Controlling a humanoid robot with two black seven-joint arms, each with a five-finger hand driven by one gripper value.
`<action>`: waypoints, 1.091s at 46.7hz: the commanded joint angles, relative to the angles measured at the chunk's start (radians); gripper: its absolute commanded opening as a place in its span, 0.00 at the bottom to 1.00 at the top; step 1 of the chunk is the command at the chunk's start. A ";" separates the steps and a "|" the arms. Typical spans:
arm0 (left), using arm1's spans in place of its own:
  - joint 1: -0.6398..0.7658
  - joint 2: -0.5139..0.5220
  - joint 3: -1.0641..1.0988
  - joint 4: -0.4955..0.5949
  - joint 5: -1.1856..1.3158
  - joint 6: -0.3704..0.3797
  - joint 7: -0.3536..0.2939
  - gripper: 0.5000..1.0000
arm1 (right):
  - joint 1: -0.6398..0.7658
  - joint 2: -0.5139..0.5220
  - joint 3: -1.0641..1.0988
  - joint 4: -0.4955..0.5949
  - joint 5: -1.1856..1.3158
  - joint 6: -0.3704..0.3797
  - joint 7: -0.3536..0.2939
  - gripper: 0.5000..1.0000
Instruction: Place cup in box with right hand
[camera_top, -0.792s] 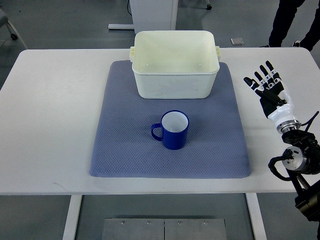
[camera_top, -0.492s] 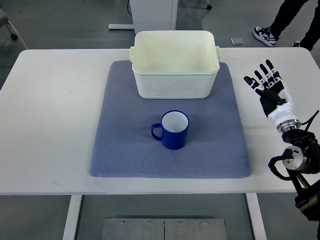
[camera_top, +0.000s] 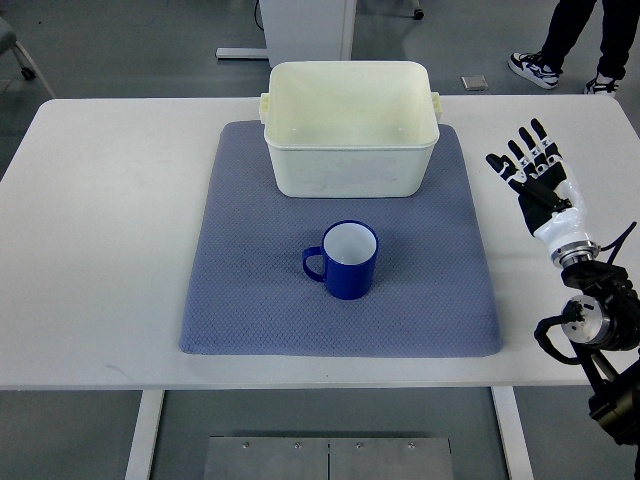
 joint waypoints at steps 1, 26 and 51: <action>0.000 0.000 0.000 0.000 0.000 0.000 0.000 1.00 | 0.001 -0.012 -0.010 0.000 0.002 0.001 -0.002 1.00; 0.000 0.000 0.000 0.000 0.000 0.000 0.000 1.00 | 0.017 -0.041 -0.053 0.002 0.089 0.020 0.006 1.00; 0.000 0.000 0.000 0.000 0.000 0.000 0.000 1.00 | 0.021 -0.045 -0.048 0.008 0.089 0.015 0.006 1.00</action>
